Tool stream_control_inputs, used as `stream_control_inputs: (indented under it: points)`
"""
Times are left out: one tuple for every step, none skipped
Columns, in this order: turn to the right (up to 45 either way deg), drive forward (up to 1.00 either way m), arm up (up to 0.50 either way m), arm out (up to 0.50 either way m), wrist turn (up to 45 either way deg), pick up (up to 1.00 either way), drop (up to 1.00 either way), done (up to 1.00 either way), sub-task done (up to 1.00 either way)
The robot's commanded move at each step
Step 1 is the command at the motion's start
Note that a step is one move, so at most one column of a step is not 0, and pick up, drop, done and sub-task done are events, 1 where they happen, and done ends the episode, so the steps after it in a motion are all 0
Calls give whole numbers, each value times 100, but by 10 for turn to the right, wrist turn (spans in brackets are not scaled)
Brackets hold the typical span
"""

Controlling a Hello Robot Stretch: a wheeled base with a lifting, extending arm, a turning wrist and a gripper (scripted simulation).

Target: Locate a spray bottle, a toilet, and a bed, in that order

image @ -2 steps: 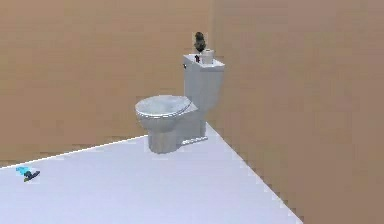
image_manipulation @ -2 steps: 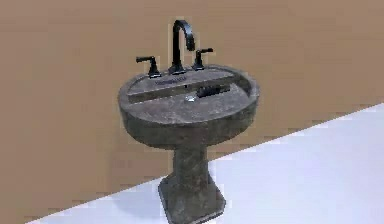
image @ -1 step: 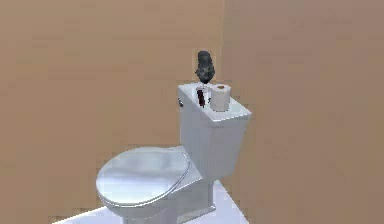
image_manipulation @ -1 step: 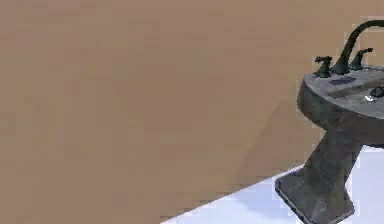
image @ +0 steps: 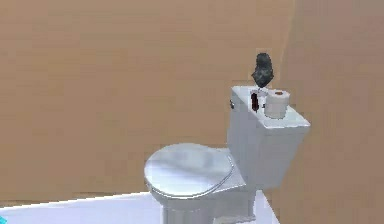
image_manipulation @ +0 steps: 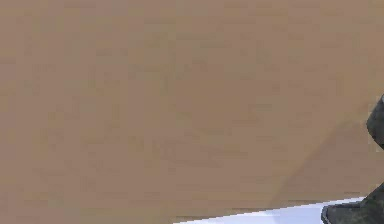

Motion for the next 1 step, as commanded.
stream_control_inputs:
  points:
    - [0,0,0,0,0,0,0,0,100]
